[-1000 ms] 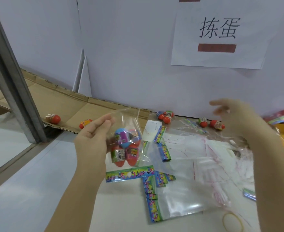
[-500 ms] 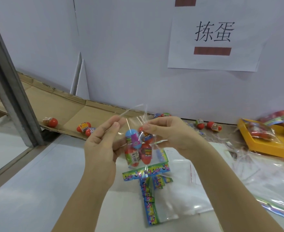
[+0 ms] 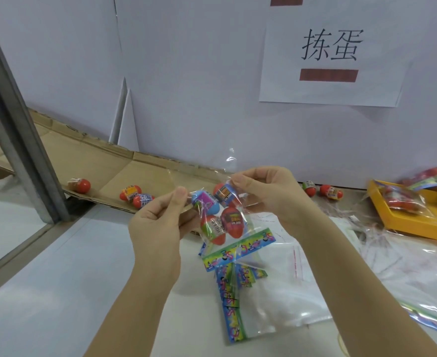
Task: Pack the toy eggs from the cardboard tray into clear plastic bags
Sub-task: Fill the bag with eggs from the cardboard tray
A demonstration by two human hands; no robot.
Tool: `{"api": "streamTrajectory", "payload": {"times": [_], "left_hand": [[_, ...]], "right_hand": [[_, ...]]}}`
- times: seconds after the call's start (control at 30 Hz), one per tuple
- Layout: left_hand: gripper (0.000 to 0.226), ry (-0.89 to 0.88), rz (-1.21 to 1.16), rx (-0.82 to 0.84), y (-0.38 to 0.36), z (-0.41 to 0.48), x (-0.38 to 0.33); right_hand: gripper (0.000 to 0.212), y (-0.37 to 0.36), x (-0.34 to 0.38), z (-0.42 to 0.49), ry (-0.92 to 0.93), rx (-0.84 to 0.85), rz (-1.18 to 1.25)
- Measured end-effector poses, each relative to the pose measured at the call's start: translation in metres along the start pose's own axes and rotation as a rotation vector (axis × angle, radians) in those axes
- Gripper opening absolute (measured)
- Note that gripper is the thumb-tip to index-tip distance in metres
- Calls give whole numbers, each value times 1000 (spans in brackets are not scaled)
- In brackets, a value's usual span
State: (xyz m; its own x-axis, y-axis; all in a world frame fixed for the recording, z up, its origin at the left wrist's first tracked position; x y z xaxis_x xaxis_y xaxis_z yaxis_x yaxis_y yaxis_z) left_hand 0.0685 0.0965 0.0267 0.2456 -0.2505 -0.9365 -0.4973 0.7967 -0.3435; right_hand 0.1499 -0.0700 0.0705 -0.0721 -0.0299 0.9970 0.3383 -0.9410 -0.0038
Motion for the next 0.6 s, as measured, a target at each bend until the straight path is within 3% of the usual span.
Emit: {"api": "streamTrajectory", "payload": {"times": [0.13,0.33,0.6], "left_hand": [[25,-4,18,-35,1,-1,-1],[8,70,-8,99,-6,3,1],[32,58,-20,-4,4,6,2]], "right_hand": [[9,-3,2,-2,0,-4,76],[9,-6,2,-3,-15,-21,140],[9,-6,8,-6,0,10,115]]}}
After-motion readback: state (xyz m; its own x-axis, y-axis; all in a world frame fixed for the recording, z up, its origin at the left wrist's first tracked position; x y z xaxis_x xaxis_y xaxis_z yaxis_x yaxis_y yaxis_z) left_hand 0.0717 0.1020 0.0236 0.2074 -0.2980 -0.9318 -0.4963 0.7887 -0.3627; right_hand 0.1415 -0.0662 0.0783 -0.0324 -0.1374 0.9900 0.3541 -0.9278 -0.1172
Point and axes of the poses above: each hand's wrist, its own z-axis towards the middle knuckle, its own y-axis out of the back of the hand, x = y × z, the point moved 7 cm from there along z, towards the middle knuckle, and after that the axes turned 10 degrees about z, right-handed, at the moved point
